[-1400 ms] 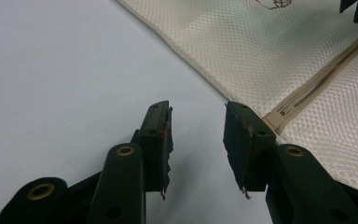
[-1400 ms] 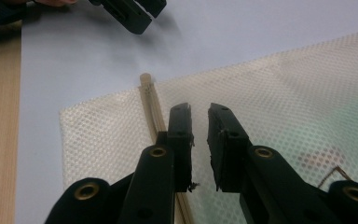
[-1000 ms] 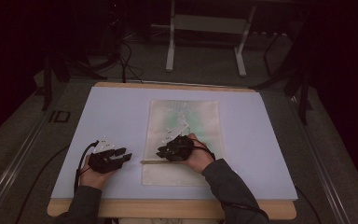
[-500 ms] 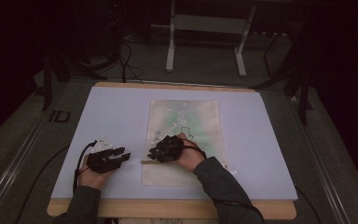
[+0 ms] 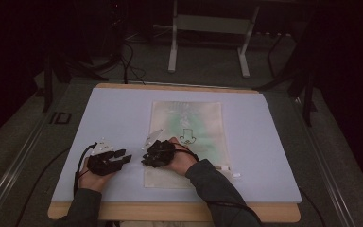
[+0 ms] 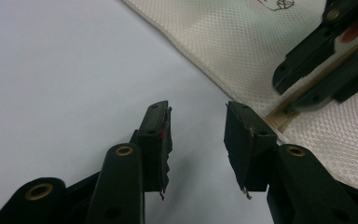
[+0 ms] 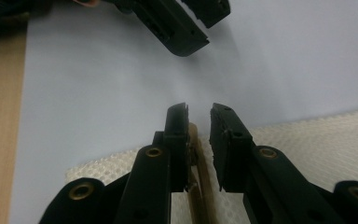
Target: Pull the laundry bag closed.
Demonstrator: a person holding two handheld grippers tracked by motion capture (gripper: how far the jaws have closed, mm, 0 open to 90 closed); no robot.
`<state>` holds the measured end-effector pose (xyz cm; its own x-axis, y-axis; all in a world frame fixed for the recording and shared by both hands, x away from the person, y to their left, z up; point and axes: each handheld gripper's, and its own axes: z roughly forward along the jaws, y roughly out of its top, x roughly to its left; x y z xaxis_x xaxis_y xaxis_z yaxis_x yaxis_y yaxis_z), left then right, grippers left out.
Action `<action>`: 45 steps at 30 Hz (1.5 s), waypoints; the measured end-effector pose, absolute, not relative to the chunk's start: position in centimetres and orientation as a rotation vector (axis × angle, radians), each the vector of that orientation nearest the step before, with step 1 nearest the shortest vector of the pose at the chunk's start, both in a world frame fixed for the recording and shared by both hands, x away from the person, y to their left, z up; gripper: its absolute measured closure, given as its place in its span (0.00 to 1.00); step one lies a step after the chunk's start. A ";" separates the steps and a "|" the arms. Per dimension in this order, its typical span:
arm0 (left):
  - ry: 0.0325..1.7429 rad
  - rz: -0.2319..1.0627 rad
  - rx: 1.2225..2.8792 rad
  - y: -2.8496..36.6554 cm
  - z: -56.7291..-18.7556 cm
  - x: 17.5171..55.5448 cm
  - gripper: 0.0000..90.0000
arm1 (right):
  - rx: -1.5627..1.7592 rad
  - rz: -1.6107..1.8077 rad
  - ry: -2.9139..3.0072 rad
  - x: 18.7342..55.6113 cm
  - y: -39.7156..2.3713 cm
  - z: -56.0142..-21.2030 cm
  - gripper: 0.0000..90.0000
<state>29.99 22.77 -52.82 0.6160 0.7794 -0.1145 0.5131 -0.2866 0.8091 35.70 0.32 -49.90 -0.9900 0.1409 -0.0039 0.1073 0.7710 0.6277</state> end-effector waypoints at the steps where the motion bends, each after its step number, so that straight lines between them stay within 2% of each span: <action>1: 1.022 0.382 1.958 22.8 -52.8 30.0 0.66 | 0.206 1.016 2.916 35.7 0.5 -50.0 0.85; 9: 1.023 0.381 1.958 22.9 -52.8 30.0 0.66 | 0.203 0.960 2.939 35.8 1.6 -51.0 0.82; 12: 1.022 0.382 1.959 22.9 -52.8 30.0 0.66 | 0.195 0.933 2.945 35.7 1.8 -51.3 0.83; 15: 1.021 0.380 1.960 22.8 -52.8 30.0 0.66 | 0.188 0.919 2.948 35.7 2.1 -51.4 0.89; 19: 1.021 0.382 1.959 22.9 -52.8 30.0 0.66 | 0.177 0.921 2.938 35.5 2.1 -51.3 0.90; 38: 1.022 0.378 1.959 22.8 -52.9 30.0 0.66 | 0.226 1.036 2.884 34.9 -1.9 -50.1 0.89; 45: 1.019 0.380 1.964 22.7 -52.9 29.9 0.66 | 0.267 1.067 2.902 35.3 -3.2 -50.5 0.84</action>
